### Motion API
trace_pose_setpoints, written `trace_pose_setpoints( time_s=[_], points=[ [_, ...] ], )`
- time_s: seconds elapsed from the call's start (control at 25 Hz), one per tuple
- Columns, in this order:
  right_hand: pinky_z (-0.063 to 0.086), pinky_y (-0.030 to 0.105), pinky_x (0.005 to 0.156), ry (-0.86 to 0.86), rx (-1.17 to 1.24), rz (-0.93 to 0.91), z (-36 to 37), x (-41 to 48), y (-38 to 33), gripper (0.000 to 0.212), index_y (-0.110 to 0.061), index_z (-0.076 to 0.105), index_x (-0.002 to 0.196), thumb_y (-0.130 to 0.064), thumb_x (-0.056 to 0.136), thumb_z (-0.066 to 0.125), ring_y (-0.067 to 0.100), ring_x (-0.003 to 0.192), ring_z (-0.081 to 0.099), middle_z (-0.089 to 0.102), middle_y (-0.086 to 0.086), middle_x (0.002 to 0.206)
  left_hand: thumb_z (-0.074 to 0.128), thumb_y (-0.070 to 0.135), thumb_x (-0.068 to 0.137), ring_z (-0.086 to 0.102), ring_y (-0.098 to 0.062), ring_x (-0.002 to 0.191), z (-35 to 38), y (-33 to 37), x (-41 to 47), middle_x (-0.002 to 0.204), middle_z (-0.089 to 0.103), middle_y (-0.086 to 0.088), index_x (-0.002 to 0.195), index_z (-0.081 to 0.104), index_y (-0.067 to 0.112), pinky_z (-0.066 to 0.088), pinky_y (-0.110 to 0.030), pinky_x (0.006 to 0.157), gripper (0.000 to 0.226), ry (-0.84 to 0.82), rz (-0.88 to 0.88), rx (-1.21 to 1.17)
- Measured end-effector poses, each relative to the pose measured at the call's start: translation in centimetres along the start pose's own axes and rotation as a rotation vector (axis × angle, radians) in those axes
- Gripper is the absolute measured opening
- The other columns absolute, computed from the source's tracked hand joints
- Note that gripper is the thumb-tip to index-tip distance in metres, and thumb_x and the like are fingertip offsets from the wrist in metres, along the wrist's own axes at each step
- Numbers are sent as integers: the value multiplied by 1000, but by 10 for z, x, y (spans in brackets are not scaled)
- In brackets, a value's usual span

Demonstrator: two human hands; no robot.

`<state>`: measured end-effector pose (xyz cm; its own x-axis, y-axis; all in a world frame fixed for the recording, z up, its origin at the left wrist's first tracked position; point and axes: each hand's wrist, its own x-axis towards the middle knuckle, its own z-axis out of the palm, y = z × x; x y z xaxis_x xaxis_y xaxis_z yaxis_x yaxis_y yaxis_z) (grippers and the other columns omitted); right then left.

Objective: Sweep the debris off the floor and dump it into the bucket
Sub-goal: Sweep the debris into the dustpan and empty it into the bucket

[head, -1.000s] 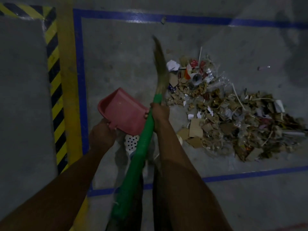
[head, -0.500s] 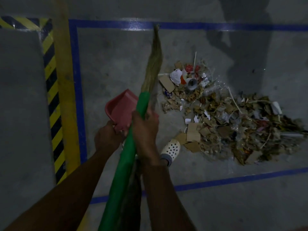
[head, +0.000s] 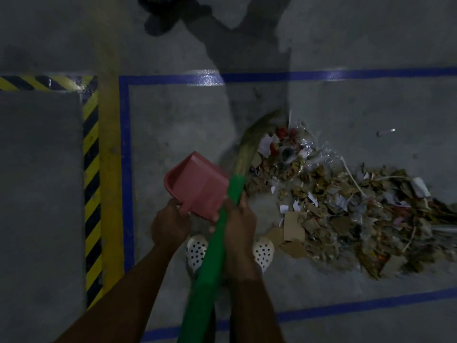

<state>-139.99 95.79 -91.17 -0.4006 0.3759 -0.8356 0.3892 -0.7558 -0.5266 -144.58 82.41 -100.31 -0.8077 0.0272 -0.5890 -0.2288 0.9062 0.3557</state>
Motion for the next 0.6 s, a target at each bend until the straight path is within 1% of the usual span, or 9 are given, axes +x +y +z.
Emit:
trace_pose_setpoints(
  time_s=[0.04, 0.08, 0.12, 0.2, 0.28, 0.36, 0.44, 0.52, 0.6],
  points=[
    [45, 25, 41, -57, 62, -2, 3, -18, 6, 32, -28, 61, 127, -14, 99, 59, 18, 45, 52, 56, 5, 60, 65, 21, 88, 68, -33, 91, -3, 2, 1, 101, 72, -14, 121, 61, 15, 46, -31, 70, 34, -13, 7, -8],
    [45, 26, 40, -85, 100, 8, 12, -21, 6, 32, -31, 63, 126, -15, 98, 61, 18, 44, 52, 56, 5, 60, 65, 23, 88, 68, -32, 88, -7, 4, 3, 99, 73, -13, 121, 61, 16, 49, -32, 70, 34, -23, 23, -15],
    [44, 26, 40, -96, 98, -2, 23, -12, 0, 26, -26, 65, 121, -14, 97, 62, 18, 43, 51, 55, 6, 60, 66, 24, 88, 69, -32, 85, -11, 5, 6, 96, 73, -12, 119, 61, 16, 50, -33, 70, 33, -24, 50, -13],
    [43, 25, 40, -83, 17, -38, 45, 29, -23, 12, -7, 62, 109, -10, 97, 61, 17, 42, 49, 54, 7, 61, 65, 27, 91, 69, -35, 84, -16, 6, 16, 93, 73, -16, 115, 64, 11, 50, -35, 70, 28, 47, 120, 23],
    [41, 24, 38, -87, -9, -2, 56, 87, -56, 3, -4, 56, 98, -6, 97, 57, 16, 43, 48, 52, 9, 63, 64, 26, 92, 68, -37, 86, -16, 3, 27, 94, 72, -19, 108, 68, 9, 52, -39, 75, 24, 121, 161, 10],
    [39, 23, 37, -58, 5, 71, 49, 133, -82, 11, -5, 49, 88, -2, 98, 51, 16, 45, 45, 46, 9, 64, 62, 29, 88, 67, -30, 76, -11, 0, 35, 85, 72, -17, 95, 71, 8, 52, -37, 69, 23, 130, 237, -1],
    [37, 22, 35, 10, 51, 131, 27, 148, -90, 16, -7, 45, 85, 0, 99, 46, 15, 42, 44, 41, 8, 66, 64, 26, 88, 67, -28, 71, -5, 1, 37, 78, 71, -14, 88, 72, 10, 48, -31, 62, 18, 84, 224, -16],
    [40, 23, 37, 66, 22, 146, -1, 126, -79, 13, -7, 48, 87, -1, 99, 46, 16, 45, 45, 43, 9, 67, 66, 23, 88, 68, -31, 81, -1, 5, 34, 90, 73, -11, 101, 71, 12, 51, -33, 68, 18, 62, 167, -28],
    [44, 25, 41, 165, -149, 115, -32, 72, -45, 10, -7, 58, 92, -11, 99, 53, 19, 47, 54, 54, 12, 66, 66, 23, 87, 68, -32, 85, 2, 9, 26, 97, 73, -11, 112, 66, 13, 47, -31, 68, 27, 61, 109, -14]
  ],
)
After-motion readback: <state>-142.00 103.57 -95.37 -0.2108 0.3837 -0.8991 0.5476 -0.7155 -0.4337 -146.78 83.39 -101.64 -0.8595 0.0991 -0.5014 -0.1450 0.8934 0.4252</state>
